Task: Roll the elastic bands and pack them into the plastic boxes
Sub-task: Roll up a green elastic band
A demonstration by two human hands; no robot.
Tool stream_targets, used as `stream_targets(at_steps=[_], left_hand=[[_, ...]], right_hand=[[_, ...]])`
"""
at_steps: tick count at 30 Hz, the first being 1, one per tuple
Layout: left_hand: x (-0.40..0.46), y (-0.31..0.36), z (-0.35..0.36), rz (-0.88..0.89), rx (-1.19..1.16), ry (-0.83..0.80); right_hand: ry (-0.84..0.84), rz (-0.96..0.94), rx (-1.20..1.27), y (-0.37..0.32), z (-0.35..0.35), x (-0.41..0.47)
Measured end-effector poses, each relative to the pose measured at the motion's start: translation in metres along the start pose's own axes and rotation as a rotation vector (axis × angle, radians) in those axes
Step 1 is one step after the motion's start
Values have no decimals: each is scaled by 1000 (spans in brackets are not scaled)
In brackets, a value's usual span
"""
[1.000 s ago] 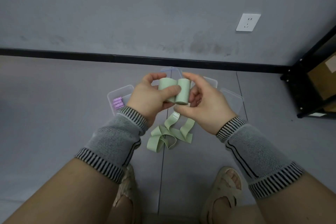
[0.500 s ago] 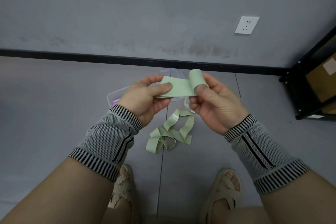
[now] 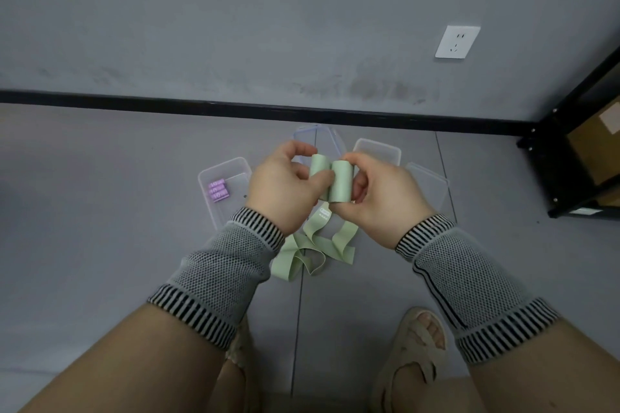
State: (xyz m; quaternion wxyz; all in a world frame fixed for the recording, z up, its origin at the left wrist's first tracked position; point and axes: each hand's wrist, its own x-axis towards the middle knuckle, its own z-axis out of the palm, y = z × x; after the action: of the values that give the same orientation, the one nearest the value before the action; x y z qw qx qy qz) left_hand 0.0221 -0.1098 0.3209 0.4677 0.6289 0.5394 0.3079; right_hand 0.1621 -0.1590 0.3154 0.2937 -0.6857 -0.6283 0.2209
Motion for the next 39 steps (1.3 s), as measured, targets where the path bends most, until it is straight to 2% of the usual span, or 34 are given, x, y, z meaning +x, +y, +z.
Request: stream_targets(at_steps=[4, 6, 9, 12, 14, 16, 19, 20, 22, 23, 24, 26, 27, 33, 37, 39], left_hand=[[-1, 2, 4, 6, 85, 3], [0, 6, 0, -81, -67, -22], [0, 11, -8, -241, -419, -118], [0, 11, -12, -261, -490, -177], [2, 9, -14, -260, -479, -156], [3, 9, -17, -269, -531, -131], [4, 11, -19, -293, -699, -160], [4, 13, -19, -295, -737, -173], [4, 14, -20, -291, -758, -181], [4, 14, -19, -284, -736, -170], [4, 13, -18, -272, -685, -148], [3, 9, -17, -221, -516, -95], [3, 8, -16, -186, -432, -80], [3, 4, -10, -43, -116, -13], [1, 0, -1, -5, 43, -37], [0, 0, 1, -18, 67, -51]], right_hand=[[19, -19, -50, -3, 1, -1], [30, 23, 99, -1, 2, 0], [10, 55, 361, 3, 2, 2], [-53, 39, 498, 5, 1, 2], [-77, 48, 583, 3, 0, 1], [-93, 95, 819, 2, -1, 2], [-203, 148, 1371, 0, -5, 2], [-229, 136, 1475, 0, -5, 2], [-244, 128, 1534, 2, -5, 3], [-230, 143, 1473, 4, -5, 4], [-193, 146, 1304, 6, -6, 4], [-112, 122, 790, 9, -6, 4], [-91, 108, 614, 9, -5, 4], [-66, 65, 258, 4, 0, 3], [-27, -17, 27, 5, 4, 0], [-10, -34, 0, 4, 6, -1]])
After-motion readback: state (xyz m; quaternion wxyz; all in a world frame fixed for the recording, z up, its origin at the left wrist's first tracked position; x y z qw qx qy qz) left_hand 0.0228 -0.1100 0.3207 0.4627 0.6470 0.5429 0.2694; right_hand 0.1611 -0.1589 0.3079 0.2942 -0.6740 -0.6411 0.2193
